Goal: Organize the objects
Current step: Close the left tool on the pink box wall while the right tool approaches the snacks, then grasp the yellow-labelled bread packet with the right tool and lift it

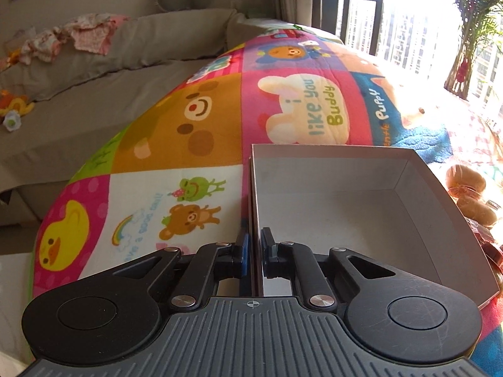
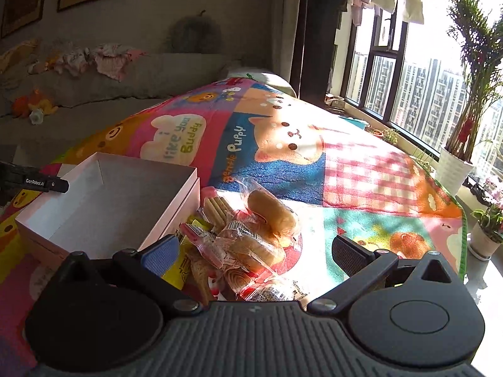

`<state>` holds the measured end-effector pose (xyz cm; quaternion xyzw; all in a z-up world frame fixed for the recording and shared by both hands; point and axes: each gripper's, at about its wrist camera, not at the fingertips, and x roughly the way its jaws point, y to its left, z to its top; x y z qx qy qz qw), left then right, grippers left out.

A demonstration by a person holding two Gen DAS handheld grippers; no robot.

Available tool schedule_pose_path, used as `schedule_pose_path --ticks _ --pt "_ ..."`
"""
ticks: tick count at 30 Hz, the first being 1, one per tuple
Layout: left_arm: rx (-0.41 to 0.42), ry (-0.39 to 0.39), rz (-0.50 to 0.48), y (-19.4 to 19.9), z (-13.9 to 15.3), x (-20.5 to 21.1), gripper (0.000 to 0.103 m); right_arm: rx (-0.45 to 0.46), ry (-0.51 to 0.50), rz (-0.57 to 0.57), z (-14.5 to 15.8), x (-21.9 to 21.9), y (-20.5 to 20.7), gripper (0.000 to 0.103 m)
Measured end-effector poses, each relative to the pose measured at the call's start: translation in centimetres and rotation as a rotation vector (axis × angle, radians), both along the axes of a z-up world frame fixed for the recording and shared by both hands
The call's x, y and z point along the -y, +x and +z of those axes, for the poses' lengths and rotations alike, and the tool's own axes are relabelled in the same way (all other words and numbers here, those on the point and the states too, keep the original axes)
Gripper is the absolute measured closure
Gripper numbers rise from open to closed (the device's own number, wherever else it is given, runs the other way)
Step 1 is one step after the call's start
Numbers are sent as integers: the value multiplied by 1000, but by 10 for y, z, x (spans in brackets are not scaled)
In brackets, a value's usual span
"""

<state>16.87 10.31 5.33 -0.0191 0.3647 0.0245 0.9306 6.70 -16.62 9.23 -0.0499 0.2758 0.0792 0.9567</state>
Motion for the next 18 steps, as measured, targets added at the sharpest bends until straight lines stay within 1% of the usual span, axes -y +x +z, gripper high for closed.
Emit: schedule_pose_path --ticks 1,3,6,10,12,13,15,17,18 --pt "-14 -25 7 3 -3 -4 92 -8 15 -10 -1 1 4 0" --pt "-13 -54 18 3 -4 -7 93 -41 50 -39 -6 5 16 0" --pt "7 -35 19 0 -3 -4 94 -76 98 -75 -11 13 30 0" --pt "6 -14 14 -1 -2 -1 95 -109 145 -102 -15 19 52 0" --pt "6 -18 20 -1 -2 -1 95 -139 184 -128 -18 22 74 1" --pt "7 -20 24 -1 -2 -1 95 -149 199 -148 -20 23 84 4" --pt "6 -23 33 -1 -2 0 95 -190 233 -183 -27 24 113 5" --pt "6 -30 41 -1 -1 0 94 -242 234 -191 -37 22 137 5" --pt "6 -36 46 -1 -1 -1 94 -261 216 -186 -42 19 146 5"
